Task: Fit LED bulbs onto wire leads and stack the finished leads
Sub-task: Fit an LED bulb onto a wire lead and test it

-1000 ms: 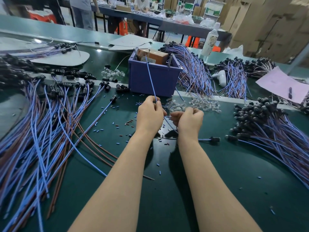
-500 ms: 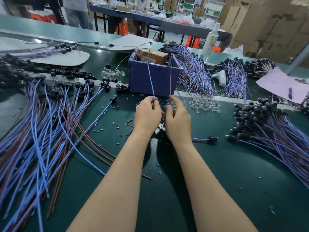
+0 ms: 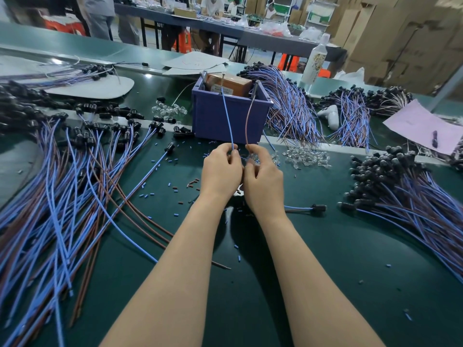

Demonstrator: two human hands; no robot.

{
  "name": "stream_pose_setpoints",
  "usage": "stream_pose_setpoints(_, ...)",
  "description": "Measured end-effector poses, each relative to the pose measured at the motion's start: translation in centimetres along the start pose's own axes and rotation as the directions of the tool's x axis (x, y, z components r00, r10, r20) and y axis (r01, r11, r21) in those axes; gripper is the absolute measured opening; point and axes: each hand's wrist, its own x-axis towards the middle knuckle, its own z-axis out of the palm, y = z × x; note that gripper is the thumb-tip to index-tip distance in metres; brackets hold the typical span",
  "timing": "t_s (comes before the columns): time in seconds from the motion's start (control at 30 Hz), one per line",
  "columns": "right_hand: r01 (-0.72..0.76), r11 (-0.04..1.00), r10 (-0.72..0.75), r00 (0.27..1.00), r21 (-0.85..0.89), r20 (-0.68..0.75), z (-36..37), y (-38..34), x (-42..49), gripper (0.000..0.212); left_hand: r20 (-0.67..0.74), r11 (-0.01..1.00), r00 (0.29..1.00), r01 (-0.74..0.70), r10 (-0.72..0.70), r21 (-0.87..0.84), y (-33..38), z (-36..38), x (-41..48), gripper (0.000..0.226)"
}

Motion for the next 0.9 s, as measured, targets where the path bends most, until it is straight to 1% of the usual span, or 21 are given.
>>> stream_pose_setpoints(0.3, -0.002, 1.000, 0.002, 1.000, -0.002, 0.010, -0.05, -0.05, 0.02, 0.035, 0.011, 1.000, 1.000, 0.005, -0.005, -0.025, 0.15, -0.04, -0.13, 0.026)
stream_pose_setpoints(0.57, 0.027, 1.000, -0.027, 1.000, -0.008, 0.009, 0.01, -0.01, -0.03, 0.036, 0.003, 1.000, 1.000, -0.005, 0.005, -0.003, 0.03, -0.05, -0.04, 0.025)
stream_pose_setpoints(0.9, 0.046, 0.999, -0.046, 0.999, -0.012, 0.006, 0.05, 0.15, 0.03, 0.036, 0.011, 1.000, 1.000, 0.015, -0.015, -0.025, 0.11, -0.12, 0.01, 0.026)
